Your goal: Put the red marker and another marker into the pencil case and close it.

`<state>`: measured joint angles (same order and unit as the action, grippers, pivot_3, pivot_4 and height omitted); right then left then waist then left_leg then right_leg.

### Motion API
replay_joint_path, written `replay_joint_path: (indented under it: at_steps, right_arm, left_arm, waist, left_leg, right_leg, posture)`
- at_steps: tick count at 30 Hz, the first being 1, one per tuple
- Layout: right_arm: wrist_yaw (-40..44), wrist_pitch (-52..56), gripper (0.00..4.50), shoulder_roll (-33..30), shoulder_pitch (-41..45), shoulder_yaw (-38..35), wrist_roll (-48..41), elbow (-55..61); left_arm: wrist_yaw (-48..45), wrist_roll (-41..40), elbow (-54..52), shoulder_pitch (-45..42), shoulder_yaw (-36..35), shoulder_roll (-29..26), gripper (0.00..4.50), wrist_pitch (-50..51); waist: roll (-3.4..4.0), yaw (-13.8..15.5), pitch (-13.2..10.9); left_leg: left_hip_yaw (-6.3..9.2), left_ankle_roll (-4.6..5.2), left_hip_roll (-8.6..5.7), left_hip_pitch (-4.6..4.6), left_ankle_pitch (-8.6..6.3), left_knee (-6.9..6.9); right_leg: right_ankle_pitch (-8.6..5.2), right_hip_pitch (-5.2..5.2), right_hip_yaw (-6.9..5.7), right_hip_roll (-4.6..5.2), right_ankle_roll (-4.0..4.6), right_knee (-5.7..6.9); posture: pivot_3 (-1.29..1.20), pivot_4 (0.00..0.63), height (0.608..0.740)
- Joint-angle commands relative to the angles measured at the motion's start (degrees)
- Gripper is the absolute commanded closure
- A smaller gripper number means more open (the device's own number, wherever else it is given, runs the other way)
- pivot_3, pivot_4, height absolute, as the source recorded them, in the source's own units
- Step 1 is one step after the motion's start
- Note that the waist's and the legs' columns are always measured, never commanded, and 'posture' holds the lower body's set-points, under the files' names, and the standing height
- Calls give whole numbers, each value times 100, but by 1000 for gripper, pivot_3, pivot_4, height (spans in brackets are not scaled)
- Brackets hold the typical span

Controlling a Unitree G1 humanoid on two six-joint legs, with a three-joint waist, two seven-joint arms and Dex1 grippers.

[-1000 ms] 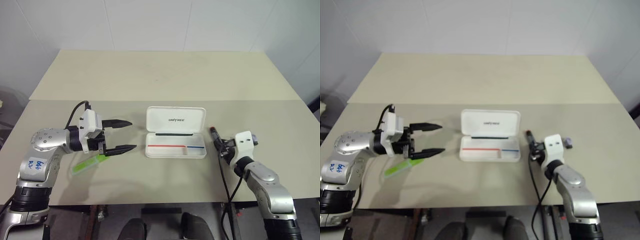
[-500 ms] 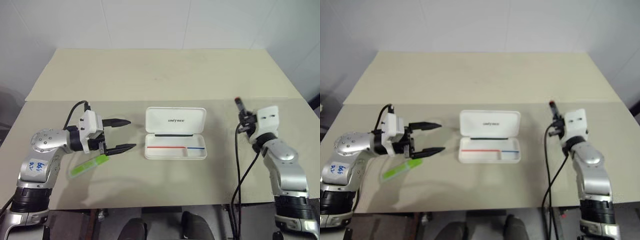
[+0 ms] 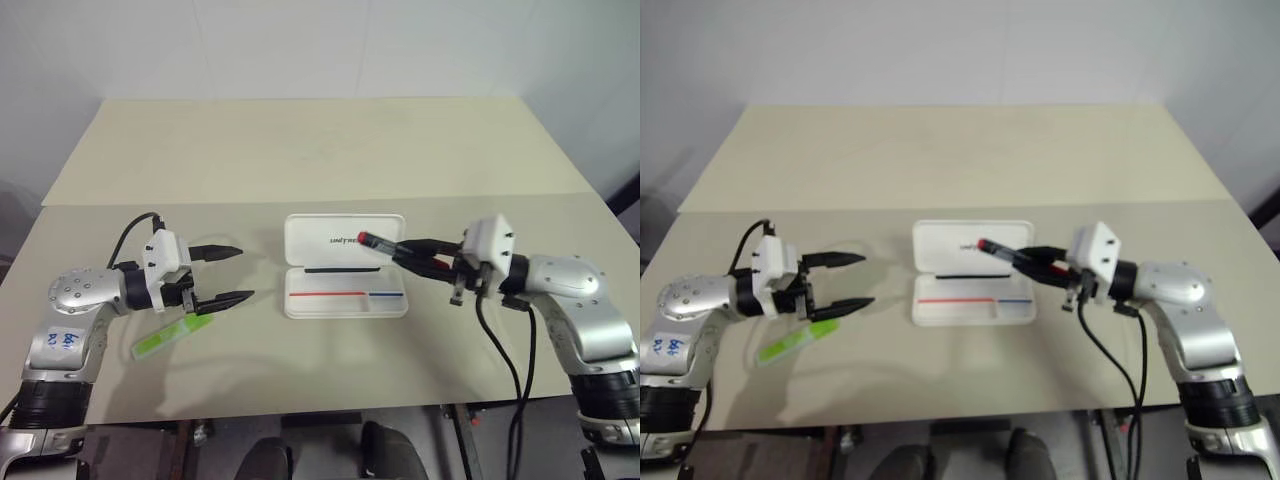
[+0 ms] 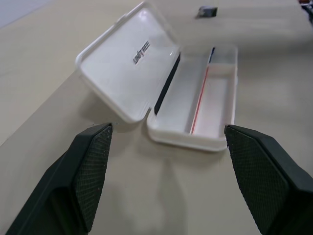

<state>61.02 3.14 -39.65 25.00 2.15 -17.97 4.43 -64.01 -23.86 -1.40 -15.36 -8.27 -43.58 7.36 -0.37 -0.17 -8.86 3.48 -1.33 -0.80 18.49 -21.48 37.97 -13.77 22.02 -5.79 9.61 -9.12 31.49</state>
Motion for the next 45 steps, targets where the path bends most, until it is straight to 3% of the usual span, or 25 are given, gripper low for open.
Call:
replay_joint_path:
  at_steps: [1, 7, 20, 21, 30, 38, 45]
  right_arm:
    - [50, -587, 3873, 89, 460, 289, 531, -420]
    - [692, -586, 3873, 304, 982, 1151, 987, -1136]
    - [866, -778, 3873, 898, 1244, 1335, 1099, -1792]
    - [882, -812, 3126, 908, 1249, 1336, 1120, -1813]
    - [921, -776, 15, 1119, 1323, 1202, 896, -1663]
    - [1429, 709, 15, 878, 1089, 690, -715, -258]
    - [1529, 1032, 15, 222, 554, 6, -1239, 334]
  left_arm:
    - [16, 26, -137, 82, -115, -106, 602, -57]
    - [78, 0, -327, 221, -133, -101, 602, -13]
    - [275, -50, -740, 590, -285, -135, 602, 84]
    - [282, -49, -751, 597, -287, -136, 602, 90]
    - [328, -39, -818, 609, -287, -105, 602, 120]
    - [332, -32, -810, 776, -429, -134, 602, 46]
    - [373, -107, -698, 1596, -1232, -185, 602, -76]
  waist:
    - [0, -4, 0]
    - [0, 7, 0]
    - [0, -8, 0]
    - [-1, -7, 1]
    - [-3, -16, 2]
    - [-1, 2, 1]
    - [-1, 4, 1]
  left_leg:
    - [-2, 0, 2, -1, 0, 0]
    - [-11, -9, 14, -2, -5, -1]
    - [-29, -20, 25, 26, -13, 7]
    - [-33, -21, 27, 25, -13, 9]
    - [-72, -23, 39, 4, -15, 7]
    - [-77, -32, 48, 0, -20, 7]
    - [-88, -19, 51, -4, -45, 8]
  right_leg:
    - [0, 1, -1, 0, 0, 0]
    - [1, 9, -18, -4, 2, 3]
    - [7, 45, -48, -6, 12, 6]
    - [7, 44, -47, -6, 12, 6]
    - [14, 43, -47, -10, 23, 7]
    - [20, 44, -53, -16, 33, 7]
    - [21, 45, -59, -16, 35, 7]
  posture:
    - [0, 150, 740]
    - [0, 150, 740]
    - [0, 150, 740]
    - [0, 150, 740]
    - [0, 150, 740]
    - [0, 150, 740]
    - [0, 150, 740]
